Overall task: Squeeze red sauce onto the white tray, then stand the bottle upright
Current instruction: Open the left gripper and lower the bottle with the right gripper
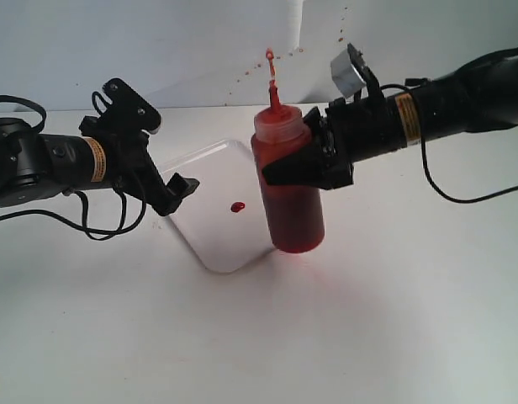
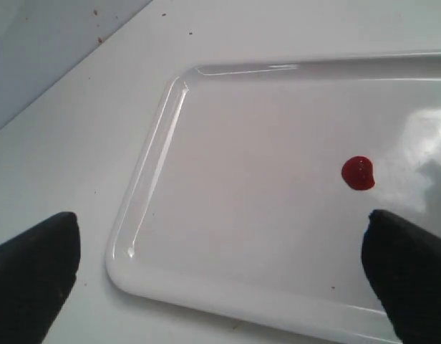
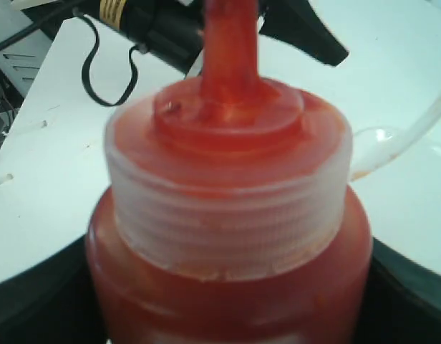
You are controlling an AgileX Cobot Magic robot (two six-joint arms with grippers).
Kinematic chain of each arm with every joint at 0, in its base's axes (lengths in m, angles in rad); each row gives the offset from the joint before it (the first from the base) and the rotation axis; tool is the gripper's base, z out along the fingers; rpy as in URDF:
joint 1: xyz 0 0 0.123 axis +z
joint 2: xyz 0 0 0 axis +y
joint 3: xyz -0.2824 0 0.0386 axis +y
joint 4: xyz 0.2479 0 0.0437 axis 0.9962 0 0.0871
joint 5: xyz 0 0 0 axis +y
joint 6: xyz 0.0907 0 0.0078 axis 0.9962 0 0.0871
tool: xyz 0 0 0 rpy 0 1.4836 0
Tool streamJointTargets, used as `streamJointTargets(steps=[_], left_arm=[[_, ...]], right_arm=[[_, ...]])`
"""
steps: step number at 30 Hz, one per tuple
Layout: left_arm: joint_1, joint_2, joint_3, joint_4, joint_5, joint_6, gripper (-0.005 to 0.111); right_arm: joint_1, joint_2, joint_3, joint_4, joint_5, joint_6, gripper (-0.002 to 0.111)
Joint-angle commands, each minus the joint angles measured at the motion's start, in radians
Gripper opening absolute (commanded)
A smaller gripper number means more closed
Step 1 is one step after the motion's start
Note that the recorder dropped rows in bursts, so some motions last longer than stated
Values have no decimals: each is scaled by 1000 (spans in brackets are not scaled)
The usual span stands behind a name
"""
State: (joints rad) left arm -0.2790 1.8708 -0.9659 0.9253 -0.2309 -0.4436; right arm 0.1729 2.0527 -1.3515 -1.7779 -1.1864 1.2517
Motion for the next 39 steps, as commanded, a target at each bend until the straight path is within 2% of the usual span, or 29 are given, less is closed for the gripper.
streamJointTargets(steps=[1, 10, 16, 34, 37, 39], left_arm=[[1, -7, 6, -3, 2, 11, 105], [1, -7, 6, -3, -35, 11, 105], [1, -7, 6, -3, -35, 11, 105], [1, -7, 6, -3, -31, 11, 105], [1, -7, 6, -3, -31, 11, 105], [1, -7, 6, -3, -31, 11, 105]], right_arm=[[12, -24, 101, 34, -35, -104, 0], [133, -24, 225, 34, -35, -178, 0], [213, -24, 238, 34, -35, -237, 0], [205, -22, 238, 62, -13, -250, 1], [205, -22, 238, 62, -13, -258, 13], [205, -22, 238, 62, -13, -258, 31]])
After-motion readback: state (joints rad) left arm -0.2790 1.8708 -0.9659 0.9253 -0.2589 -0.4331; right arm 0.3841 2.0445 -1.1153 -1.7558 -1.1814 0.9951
